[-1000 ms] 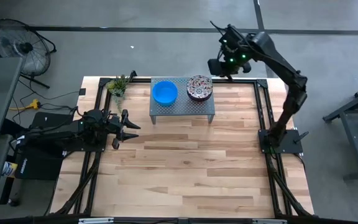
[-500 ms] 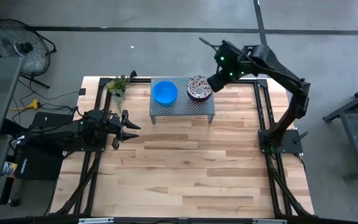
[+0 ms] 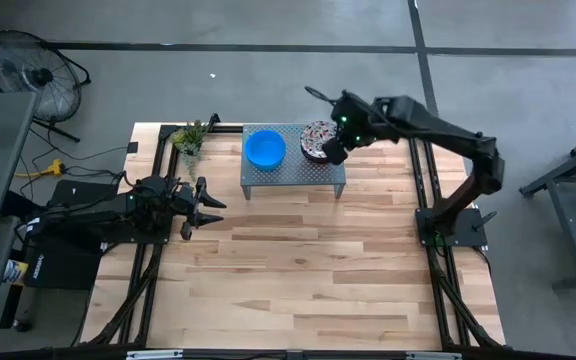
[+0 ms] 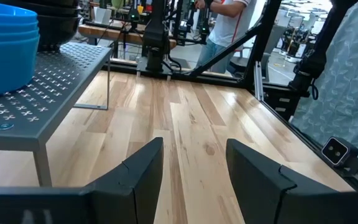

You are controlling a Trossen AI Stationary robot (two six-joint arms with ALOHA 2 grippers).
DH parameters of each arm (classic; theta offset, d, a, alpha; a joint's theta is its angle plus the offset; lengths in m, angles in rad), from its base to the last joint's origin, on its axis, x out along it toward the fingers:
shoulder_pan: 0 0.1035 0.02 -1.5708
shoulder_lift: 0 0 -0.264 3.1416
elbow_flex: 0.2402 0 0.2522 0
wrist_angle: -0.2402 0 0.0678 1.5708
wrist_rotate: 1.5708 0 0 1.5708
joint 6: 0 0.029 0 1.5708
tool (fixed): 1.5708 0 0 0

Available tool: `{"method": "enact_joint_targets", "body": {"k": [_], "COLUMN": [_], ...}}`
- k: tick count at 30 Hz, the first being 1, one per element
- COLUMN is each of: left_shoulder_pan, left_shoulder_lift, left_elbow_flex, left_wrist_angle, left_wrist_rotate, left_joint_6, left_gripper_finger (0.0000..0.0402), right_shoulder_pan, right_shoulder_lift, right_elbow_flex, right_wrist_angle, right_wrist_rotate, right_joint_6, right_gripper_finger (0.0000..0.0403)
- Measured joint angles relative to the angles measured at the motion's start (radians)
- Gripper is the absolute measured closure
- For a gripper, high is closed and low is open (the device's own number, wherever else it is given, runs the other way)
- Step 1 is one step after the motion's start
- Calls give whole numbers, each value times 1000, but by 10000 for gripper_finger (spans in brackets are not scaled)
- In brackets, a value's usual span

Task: Pick & Place Mini bowls
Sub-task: Stack the white patterned bowl on top of the other white patterned bowls on the shelf

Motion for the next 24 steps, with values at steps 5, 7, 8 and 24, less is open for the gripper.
{"method": "enact_joint_targets", "body": {"k": [5,7,8,24], "left_shoulder_pan": [0,0,0,0], "left_shoulder_lift": [0,0,0,0], "left_elbow_flex": [0,0,0,0], "left_wrist_angle": [0,0,0,1], "left_wrist_rotate": [-3,-3,-3,-2], "left_joint_6": [0,0,0,0], "left_gripper_finger": [229,229,229,229], "right_shoulder_pan": [3,-3,-4,-22], "right_shoulder_lift": [-131,-170,-187,-360], "right_elbow_flex": [-306,-408,-452,-845], "right_wrist_angle": [401,511,565,960], "right_wrist_rotate": [-55,-56,-59,-88], "right_joint_6": [-28,-36,-48,-114], "right_gripper_finger": [403,403,403,402]}}
